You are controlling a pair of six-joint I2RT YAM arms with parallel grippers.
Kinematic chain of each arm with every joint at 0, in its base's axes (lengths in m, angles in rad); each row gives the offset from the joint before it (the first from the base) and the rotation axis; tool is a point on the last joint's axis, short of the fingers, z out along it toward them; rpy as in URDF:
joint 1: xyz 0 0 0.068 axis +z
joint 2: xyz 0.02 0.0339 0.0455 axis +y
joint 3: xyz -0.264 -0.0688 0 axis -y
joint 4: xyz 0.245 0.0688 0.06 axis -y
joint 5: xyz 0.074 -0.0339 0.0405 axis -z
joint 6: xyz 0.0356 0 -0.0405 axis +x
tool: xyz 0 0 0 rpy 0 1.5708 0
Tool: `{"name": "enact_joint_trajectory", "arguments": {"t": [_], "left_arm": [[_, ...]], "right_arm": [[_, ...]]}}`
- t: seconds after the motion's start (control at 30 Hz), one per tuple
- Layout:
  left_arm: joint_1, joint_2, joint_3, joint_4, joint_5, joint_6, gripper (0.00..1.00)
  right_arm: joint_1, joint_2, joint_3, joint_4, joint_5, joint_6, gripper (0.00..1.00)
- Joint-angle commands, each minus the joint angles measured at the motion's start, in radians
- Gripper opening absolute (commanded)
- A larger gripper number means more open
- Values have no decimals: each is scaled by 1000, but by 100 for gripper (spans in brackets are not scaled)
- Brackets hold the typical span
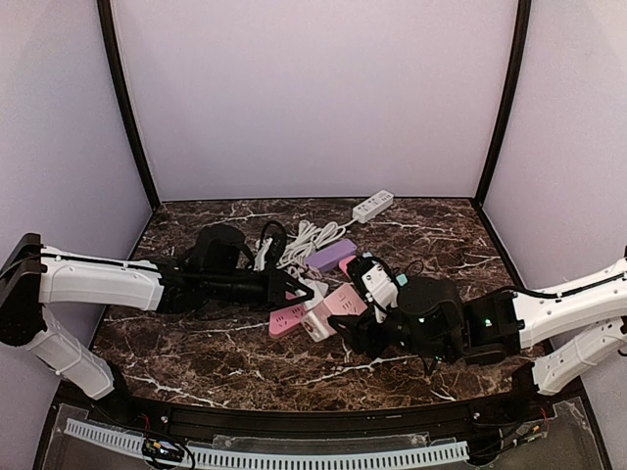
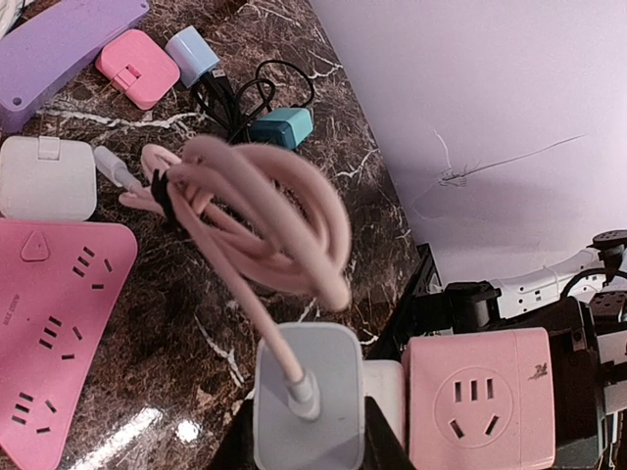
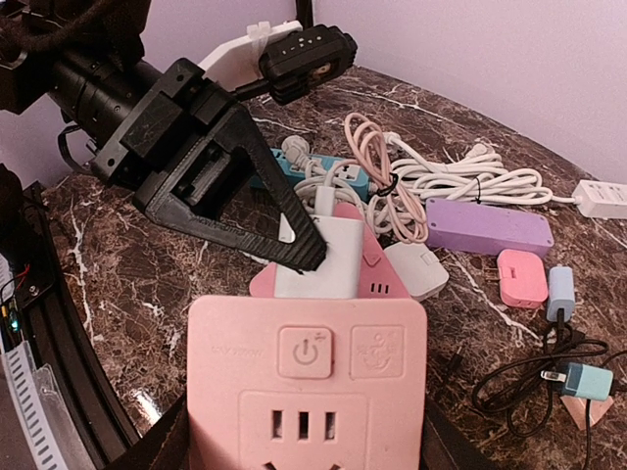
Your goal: Pull the plug off the socket
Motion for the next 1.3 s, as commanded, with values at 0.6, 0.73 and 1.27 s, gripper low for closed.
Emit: {"name": "enact_joint_trajectory", "arguments": {"t": [0.6,0.73,1.27], "left_arm": [[27,-24,-62,59,87,111,1],[27,-24,-59,52,88,112,1],[60,-20,-65,-52,0,27,1]], "right_arm": [[-273,-185,-161,180,-344,278,0],[-286,-199,-180,206,-376,295,0],[-149,-162,-75,77,-158,106,0]]}}
